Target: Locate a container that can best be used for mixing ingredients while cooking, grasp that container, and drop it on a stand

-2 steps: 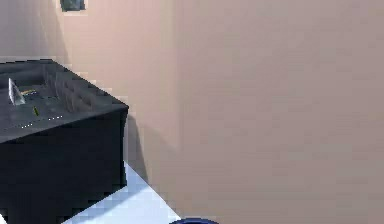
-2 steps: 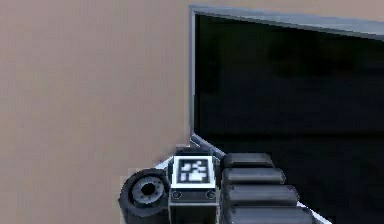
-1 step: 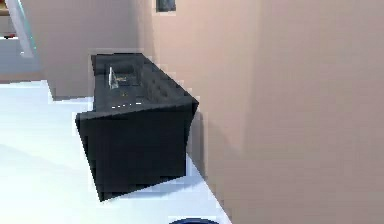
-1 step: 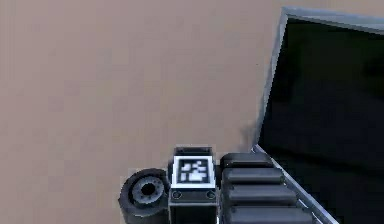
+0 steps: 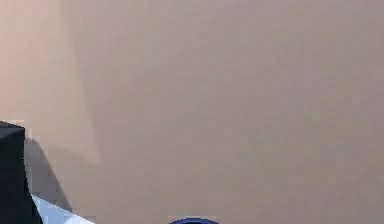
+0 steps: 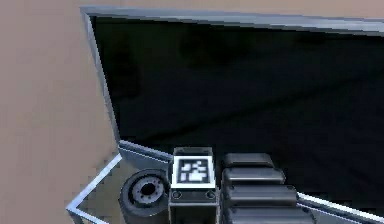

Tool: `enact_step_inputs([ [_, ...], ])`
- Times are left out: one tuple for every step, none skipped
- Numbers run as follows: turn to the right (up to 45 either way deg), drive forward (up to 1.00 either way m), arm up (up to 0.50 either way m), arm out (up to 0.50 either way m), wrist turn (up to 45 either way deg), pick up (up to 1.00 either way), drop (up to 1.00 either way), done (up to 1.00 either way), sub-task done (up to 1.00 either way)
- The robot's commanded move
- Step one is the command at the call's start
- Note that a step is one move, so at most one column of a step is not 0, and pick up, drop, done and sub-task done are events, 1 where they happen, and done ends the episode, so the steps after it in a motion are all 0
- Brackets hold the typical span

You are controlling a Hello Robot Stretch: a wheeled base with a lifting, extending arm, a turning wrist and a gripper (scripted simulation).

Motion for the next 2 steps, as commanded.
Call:
enact_step_inputs([
  [45.0,0.0,0.0,0.0,0.0,0.0,0.0,0.0,0.0],
  [27.0,0.0,0.0,0.0,0.0,0.0,0.0,0.0,0.0],
])
